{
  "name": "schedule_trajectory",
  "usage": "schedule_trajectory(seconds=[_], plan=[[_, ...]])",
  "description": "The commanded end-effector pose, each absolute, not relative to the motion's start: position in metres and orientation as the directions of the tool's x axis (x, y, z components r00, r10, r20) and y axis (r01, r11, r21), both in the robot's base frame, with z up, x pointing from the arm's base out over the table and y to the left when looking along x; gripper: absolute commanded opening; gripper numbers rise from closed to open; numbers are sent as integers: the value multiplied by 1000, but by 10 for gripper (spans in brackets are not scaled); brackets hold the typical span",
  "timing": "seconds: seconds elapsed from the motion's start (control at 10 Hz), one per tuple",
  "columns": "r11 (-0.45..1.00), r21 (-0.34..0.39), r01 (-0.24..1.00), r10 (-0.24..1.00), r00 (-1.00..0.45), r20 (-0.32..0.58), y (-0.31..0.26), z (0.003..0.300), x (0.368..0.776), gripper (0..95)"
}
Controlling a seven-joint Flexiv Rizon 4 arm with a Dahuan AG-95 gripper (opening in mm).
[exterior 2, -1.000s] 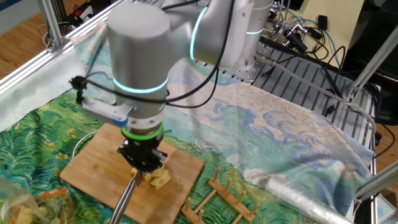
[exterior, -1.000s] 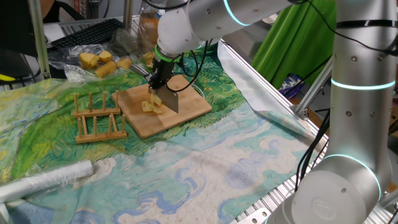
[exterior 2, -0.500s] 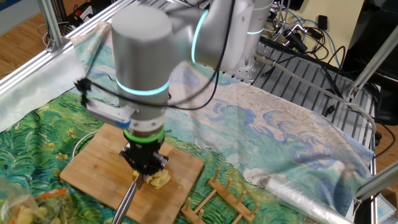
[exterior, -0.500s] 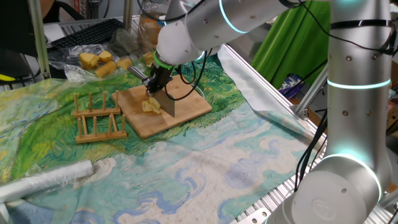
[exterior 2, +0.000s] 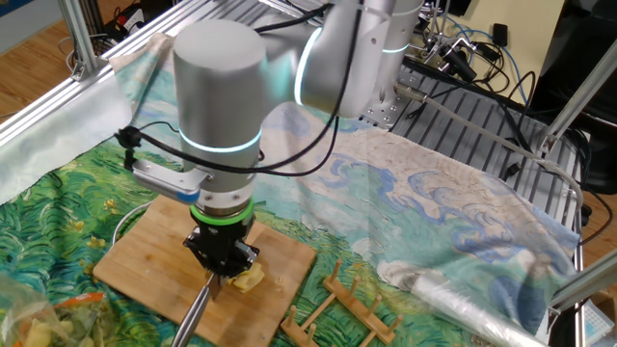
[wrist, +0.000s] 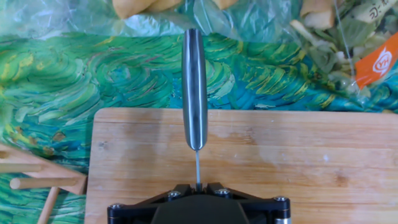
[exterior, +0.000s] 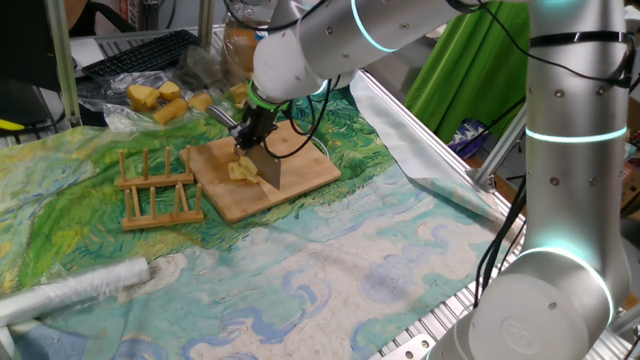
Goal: Chop the potatoes
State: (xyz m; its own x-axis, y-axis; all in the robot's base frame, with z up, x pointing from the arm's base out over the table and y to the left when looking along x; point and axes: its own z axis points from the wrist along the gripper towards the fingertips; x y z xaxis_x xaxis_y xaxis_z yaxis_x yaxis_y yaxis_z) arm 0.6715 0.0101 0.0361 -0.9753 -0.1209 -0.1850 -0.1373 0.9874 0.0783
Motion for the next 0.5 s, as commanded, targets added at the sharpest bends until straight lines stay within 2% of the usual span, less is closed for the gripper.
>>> schedule_trajectory(seconds=[0.1, 0.2, 0.5], plan=[[988, 72, -138, -123, -975, -187, 14, 30, 672, 0], [989, 60, -134, -121, -976, -182, 15, 32, 672, 0], [990, 48, -134, -126, -982, -143, 12, 64, 666, 0]])
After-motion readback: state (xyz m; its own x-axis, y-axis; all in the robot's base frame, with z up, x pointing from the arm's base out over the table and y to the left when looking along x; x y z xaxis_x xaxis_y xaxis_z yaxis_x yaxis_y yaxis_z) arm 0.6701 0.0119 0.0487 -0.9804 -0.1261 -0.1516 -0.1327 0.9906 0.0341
